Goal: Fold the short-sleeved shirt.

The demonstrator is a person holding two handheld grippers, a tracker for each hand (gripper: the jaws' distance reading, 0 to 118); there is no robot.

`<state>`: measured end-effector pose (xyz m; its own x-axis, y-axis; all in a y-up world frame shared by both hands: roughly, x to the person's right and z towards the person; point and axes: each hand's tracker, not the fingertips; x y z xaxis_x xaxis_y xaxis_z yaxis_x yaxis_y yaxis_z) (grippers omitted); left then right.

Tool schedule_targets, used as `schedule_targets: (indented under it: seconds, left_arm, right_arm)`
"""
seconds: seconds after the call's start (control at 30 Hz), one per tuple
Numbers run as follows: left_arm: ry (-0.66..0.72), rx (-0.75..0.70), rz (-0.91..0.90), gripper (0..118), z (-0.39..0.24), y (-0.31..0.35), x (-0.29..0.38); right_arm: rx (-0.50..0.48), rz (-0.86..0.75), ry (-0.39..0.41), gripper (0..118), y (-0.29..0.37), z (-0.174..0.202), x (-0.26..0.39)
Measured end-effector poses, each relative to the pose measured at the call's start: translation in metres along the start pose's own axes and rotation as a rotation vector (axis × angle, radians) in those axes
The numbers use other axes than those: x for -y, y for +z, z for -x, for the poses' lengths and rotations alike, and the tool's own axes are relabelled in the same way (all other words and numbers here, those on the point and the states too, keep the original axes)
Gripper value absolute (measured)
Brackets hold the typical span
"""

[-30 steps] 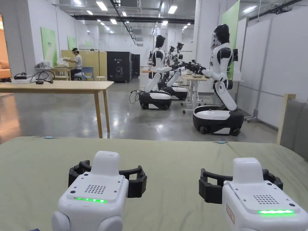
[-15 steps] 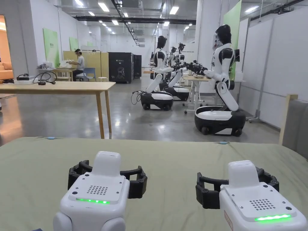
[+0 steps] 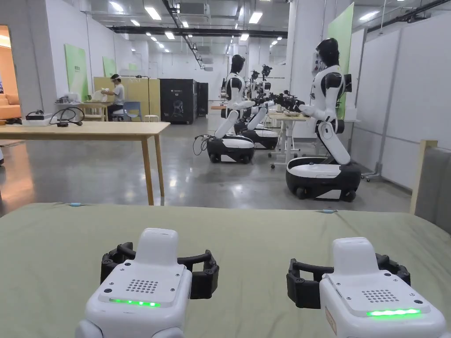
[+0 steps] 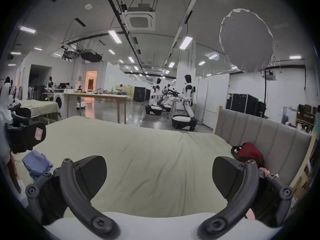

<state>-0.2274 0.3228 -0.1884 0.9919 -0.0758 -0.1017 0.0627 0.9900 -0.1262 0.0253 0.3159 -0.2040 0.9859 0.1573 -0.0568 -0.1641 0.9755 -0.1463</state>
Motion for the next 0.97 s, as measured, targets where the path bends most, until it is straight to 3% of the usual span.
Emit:
schedule_targets:
  seconds: [0.1,0.67,0.8,0.97]
  left_arm:
    - [0.009,-0.005,0.006,118,0.0,0.0,-0.002]
    - [0.046,0.009,0.003,118,0.006,0.007,-0.01]
    - [0.056,0.018,0.012,118,0.006,0.007,-0.009]
    - [0.051,0.025,0.009,118,0.005,0.01,-0.01]
  right_arm:
    - [-0.059,0.007,-0.007,118,0.002,-0.004,-0.003]
    - [-0.117,-0.01,-0.06,118,0.015,-0.003,-0.01]
    - [-0.013,-0.055,-0.04,118,0.015,0.005,-0.007]
    - [-0.062,0.037,-0.117,118,0.01,-0.002,-0.012]
